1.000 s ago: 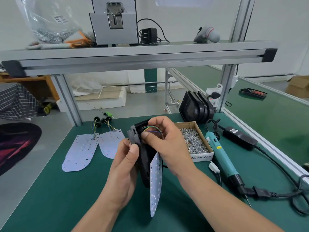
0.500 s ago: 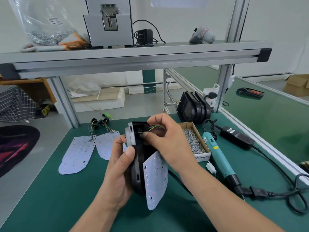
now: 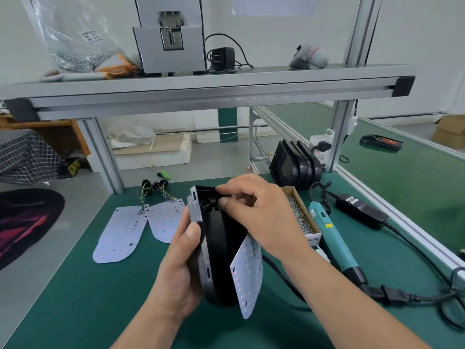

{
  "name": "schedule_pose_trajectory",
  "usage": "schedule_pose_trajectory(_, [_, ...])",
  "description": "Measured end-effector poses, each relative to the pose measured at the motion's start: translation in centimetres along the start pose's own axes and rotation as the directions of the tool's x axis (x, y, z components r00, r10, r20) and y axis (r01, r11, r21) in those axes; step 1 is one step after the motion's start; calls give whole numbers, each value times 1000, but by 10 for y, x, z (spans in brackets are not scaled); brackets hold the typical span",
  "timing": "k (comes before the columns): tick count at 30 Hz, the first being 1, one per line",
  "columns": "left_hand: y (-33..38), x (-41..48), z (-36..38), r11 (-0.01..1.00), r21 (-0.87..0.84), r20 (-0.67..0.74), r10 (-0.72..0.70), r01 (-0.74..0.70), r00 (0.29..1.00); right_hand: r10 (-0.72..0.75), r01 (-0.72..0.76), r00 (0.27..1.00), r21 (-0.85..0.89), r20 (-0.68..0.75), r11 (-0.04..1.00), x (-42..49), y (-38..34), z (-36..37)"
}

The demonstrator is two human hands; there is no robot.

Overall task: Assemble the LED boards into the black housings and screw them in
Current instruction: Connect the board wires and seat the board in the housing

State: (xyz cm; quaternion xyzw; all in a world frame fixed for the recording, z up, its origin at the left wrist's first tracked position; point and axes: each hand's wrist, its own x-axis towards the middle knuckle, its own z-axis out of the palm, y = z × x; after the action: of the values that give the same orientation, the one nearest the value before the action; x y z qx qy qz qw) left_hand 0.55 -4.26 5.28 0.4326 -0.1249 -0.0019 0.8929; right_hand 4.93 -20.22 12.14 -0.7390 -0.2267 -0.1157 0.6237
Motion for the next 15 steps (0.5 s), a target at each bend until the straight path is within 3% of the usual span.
schedule_pose_trajectory(8, [1, 1, 7, 999, 47, 102, 12, -17, 995, -19, 16, 1000, -111, -24, 994, -5, -5, 4])
schedule_pose_trajectory(15, [-1, -1, 8, 996, 85, 81, 2, -9, 997, -106, 98, 994, -281, -14, 955, -8, -5, 12])
